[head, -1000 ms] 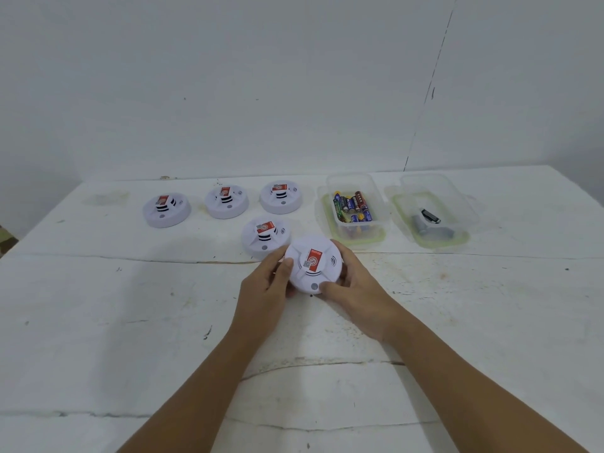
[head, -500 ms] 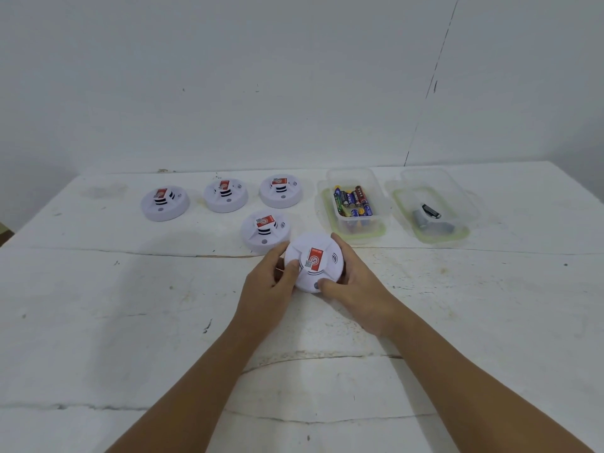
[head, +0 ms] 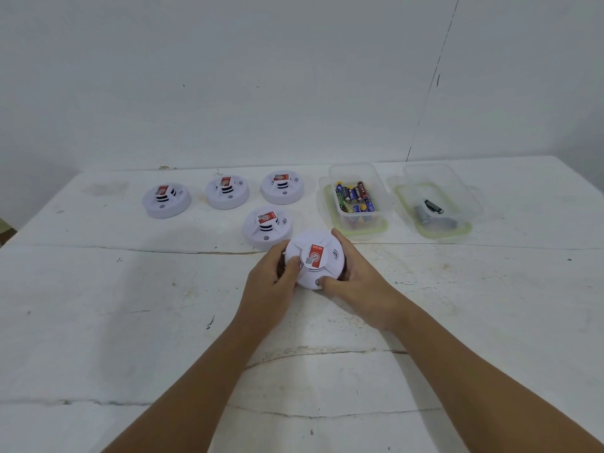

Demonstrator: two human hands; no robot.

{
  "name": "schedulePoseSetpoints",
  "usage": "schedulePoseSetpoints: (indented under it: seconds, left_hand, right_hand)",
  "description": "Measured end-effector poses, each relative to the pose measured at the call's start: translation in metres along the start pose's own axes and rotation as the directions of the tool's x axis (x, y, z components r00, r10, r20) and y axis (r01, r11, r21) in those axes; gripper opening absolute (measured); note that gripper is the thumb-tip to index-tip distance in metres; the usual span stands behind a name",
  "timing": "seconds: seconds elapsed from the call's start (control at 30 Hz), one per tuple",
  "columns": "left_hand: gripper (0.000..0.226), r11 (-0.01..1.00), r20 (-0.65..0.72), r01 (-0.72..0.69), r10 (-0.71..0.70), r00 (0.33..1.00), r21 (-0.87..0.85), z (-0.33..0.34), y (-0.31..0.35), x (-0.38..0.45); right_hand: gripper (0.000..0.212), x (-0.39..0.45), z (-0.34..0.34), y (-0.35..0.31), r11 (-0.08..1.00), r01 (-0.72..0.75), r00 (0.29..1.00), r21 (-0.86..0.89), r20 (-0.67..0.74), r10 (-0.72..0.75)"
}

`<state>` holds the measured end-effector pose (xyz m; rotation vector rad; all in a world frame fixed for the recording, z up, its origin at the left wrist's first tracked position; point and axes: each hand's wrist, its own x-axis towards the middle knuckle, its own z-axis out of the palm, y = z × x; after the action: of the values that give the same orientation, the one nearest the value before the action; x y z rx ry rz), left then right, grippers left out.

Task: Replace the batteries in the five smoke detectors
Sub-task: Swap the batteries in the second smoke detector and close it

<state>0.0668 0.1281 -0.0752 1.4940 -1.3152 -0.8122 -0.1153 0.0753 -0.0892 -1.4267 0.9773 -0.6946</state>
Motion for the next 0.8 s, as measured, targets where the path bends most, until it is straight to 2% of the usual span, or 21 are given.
schedulePoseSetpoints:
  seconds: [0.8]
  left_hand:
    - [0.026,1.0,-0.012,-0.011,0.011,1.0,-0.015,0.0004,0.0033,-0.0019]
  right_hand:
    - [0.11,-0.0006,0.0031,-0.0005,0.998,-0.003,1.0,0.055,-0.027,0.005]
